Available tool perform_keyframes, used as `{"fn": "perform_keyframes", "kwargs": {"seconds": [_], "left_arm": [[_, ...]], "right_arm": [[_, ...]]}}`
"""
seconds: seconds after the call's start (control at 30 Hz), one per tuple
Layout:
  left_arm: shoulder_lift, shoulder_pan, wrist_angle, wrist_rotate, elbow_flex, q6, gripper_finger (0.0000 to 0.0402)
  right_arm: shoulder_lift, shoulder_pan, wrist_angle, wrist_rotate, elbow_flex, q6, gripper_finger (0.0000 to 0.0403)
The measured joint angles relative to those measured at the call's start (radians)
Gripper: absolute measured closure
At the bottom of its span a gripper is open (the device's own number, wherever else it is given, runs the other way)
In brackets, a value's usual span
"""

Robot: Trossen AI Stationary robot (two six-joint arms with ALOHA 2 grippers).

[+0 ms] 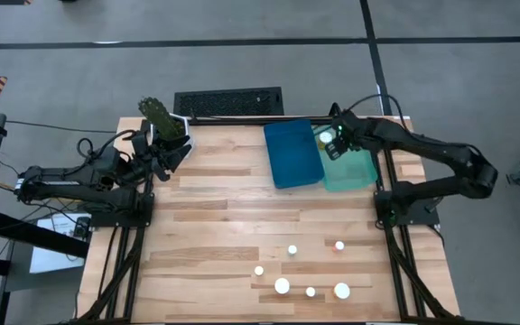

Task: Pick and place medicine bottles into bin by pill shape (circle, oval)
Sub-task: Put the orange capsule bottle into the light blue bin

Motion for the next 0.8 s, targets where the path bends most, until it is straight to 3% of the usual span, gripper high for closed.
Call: {"fn": "perform_keyframes", "kwargs": {"seconds": [0.4,0.8], "left_arm": [[0.0,0.0,0.0,-0.001,0.0,0.0,0.0105],[0.0,0.0,-0.001,-0.001,0.0,0.0,0.0105]], "right_arm": [[0.173,-0.104,0.131,-0.007,0.0,-0.026,0.018],[0.295,-0.116,0.183,-0.008,0.0,-0.027,0.018]]}}
